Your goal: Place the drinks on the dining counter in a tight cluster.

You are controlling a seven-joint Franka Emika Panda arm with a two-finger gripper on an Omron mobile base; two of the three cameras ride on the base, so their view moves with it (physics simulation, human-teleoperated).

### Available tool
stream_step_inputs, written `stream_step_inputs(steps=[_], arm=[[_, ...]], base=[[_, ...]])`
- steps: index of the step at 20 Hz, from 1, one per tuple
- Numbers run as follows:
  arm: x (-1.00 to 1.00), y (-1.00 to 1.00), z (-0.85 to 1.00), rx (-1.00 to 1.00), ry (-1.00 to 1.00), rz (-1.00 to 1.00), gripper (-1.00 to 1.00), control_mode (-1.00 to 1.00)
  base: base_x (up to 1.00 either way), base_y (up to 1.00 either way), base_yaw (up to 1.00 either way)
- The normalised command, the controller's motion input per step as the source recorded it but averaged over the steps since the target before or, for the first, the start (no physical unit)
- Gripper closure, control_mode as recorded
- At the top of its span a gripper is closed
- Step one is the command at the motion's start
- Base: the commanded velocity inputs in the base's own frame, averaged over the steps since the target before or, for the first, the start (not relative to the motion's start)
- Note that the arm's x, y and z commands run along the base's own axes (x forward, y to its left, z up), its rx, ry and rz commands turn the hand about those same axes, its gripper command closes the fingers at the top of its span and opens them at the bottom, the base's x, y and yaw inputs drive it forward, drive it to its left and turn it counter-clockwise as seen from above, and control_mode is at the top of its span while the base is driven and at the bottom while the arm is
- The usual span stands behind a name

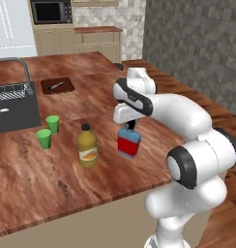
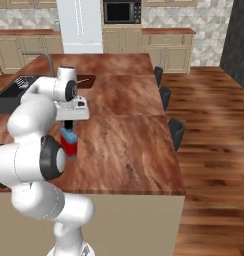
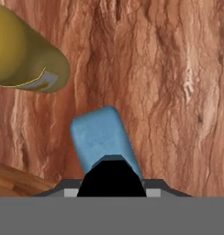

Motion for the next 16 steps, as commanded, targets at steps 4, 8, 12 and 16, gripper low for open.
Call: stream_step_inputs(steps=[4,8,12,16], arm=[[0.46,0.34,0.00,0.00,0.07,-0.10,1.00,-1.00],[0.29,0.36,-0.03,0.00,0.06,-0.08,1.00,-1.00],[0.34,0.24,-0.09,-0.03,0.15,-0.14,1.00,-1.00],[0.36,0.01,-0.38,-0.03,0.03,-0.12,1.00,-1.00]], base=[[0.00,0.00,0.00],[0.00,0.00,0.00],[0.00,0.00,0.00],[0.00,0.00,0.00]])
